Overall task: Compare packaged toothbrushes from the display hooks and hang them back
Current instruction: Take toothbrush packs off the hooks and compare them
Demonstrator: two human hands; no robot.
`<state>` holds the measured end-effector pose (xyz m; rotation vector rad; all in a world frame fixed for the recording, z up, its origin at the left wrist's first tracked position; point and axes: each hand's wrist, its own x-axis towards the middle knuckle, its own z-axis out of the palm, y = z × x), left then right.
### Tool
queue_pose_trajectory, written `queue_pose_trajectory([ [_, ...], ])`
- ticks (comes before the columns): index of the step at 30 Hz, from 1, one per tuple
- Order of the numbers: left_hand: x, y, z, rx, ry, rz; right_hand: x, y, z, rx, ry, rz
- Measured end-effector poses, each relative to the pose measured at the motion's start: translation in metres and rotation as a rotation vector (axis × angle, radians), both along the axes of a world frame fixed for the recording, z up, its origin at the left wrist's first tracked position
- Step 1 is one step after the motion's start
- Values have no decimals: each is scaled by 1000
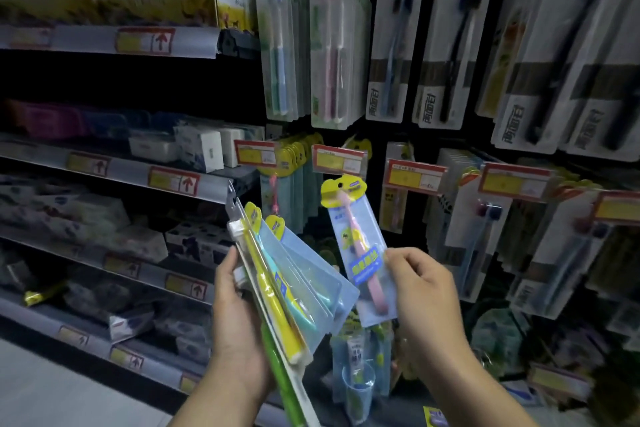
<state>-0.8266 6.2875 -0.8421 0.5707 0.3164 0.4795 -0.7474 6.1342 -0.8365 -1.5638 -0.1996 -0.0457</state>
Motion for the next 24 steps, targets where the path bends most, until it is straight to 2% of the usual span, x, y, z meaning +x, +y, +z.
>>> queue_pose_trajectory([
  [5,-3,4,0,25,69,72,9,-8,-6,69,159,20],
  [8,-6,2,6,26,74,87,6,-3,-2,278,329,111],
  [10,-8,1,7,17,78,83,7,2,-2,361,357,154],
  [13,-12,0,11,16,58,92,11,6,-5,397,297,193],
  [18,-18,3,16,11,45,94,8,10,-11,230,151,279],
  [24,-23,10,14,-8,73,112,10,21,-12,153,25,226],
])
